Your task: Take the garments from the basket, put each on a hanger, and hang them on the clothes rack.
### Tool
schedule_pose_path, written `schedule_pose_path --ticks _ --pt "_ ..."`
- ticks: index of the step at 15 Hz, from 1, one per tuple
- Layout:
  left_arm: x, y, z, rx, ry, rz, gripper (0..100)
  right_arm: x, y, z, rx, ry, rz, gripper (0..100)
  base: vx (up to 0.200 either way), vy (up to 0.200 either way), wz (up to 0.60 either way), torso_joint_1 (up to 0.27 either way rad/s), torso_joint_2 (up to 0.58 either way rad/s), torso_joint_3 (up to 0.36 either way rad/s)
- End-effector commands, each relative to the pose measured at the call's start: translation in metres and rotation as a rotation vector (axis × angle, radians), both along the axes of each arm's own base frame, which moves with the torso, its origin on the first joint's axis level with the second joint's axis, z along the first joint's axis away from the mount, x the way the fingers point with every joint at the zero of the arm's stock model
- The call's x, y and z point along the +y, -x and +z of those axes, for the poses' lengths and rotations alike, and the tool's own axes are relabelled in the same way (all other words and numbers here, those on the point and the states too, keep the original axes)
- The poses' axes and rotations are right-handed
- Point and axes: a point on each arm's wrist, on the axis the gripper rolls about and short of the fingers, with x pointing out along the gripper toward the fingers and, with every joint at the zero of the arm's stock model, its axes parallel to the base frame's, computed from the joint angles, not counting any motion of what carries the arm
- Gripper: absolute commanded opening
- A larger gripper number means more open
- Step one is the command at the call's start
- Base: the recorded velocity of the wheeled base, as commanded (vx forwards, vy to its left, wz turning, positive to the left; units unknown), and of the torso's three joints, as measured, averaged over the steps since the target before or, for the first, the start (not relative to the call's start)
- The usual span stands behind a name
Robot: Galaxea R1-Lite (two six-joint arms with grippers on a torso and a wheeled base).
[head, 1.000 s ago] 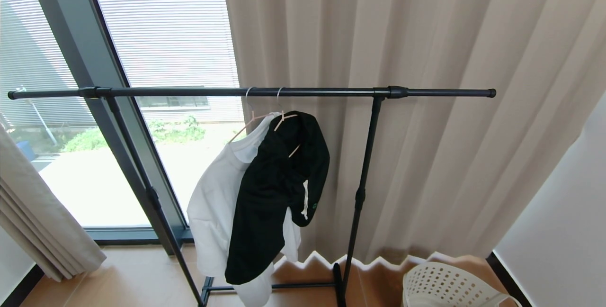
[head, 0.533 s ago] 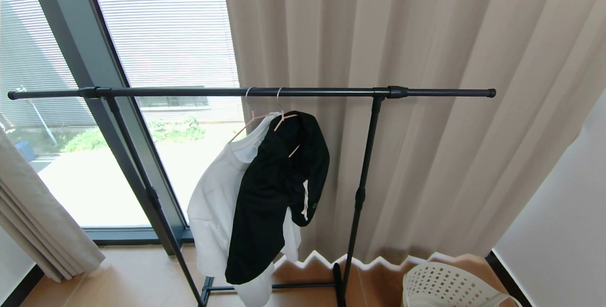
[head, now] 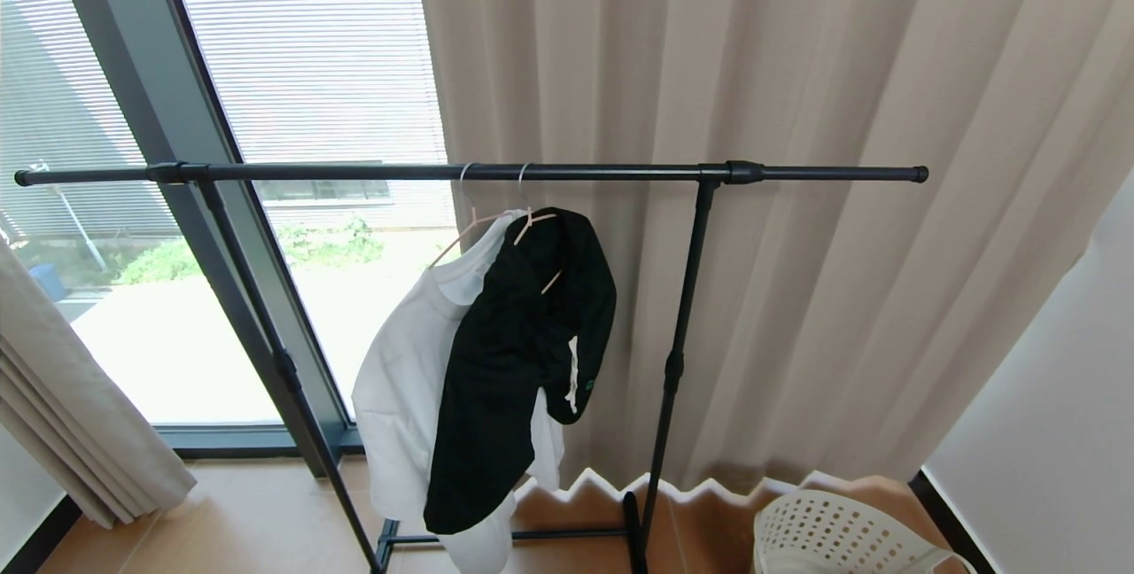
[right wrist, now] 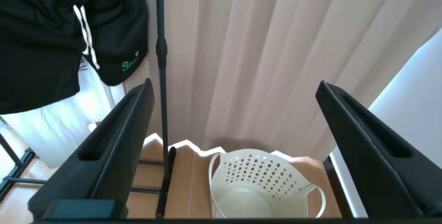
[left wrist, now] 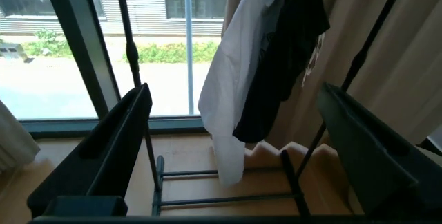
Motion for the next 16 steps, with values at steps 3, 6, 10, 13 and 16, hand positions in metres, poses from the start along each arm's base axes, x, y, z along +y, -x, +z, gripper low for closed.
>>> schedule_pose_path --ticks 3,6,10,13,16 --pt "0.0 -0.0005 -0.0016 -0.001 -0.01 0.003 100 0.0 -0.0002 -0.0001 0.003 0.0 -0.001 100 0.0 0.0 0.0 0.0 0.0 0.0" --pt "-0.0003 -0.0004 -0.0013 -0.003 -0.036 -0.008 100 0.0 -0.0002 -0.0001 0.003 0.001 0.001 100 0.0 0.0 0.0 0.0 0.0 0.0" --pt "-0.0002 -0.0004 -0.0011 -0.004 -0.027 -0.005 100 0.0006 -0.0002 -0.0001 0.003 0.0 0.027 100 0.0 0.0 0.0 0.0 0.0 0.0" --pt "-0.0002 -0.0003 -0.001 -0.005 -0.006 -0.003 100 0.0006 -0.0002 -0.0001 0.003 -0.003 0.028 100 0.0 0.0 0.0 0.0 0.0 0.0" --pt "-0.0002 -0.0004 -0.001 -0.004 -0.006 -0.002 100 0.0006 -0.0002 -0.0001 0.003 -0.003 0.028 100 0.0 0.0 0.0 0.0 0.0 0.0"
